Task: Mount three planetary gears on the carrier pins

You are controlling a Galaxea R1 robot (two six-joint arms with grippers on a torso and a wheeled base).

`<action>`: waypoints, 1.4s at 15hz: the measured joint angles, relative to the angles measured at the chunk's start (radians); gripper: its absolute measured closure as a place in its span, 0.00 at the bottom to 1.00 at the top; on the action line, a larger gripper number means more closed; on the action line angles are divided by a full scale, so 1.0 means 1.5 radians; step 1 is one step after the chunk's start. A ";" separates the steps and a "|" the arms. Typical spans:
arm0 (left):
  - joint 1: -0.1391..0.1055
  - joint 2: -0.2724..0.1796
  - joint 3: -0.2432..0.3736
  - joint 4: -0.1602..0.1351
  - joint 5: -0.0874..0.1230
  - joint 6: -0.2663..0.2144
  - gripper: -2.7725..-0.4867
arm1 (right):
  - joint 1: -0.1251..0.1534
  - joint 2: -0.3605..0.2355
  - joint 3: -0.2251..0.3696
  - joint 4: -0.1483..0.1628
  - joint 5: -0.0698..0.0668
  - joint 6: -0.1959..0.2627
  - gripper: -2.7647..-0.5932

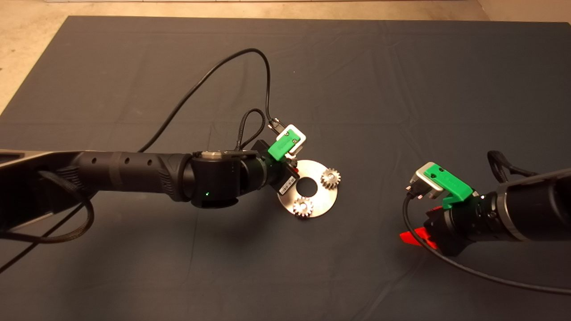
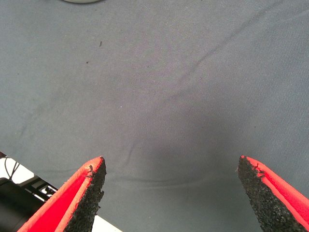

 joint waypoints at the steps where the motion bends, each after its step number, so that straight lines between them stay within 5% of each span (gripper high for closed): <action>1: 0.000 0.000 0.000 0.000 0.000 0.000 0.89 | 0.000 0.000 0.000 0.000 0.000 0.000 0.34; 21: 0.001 0.007 -0.013 0.002 -0.006 0.000 0.89 | 0.004 0.000 0.000 0.001 0.001 0.000 0.34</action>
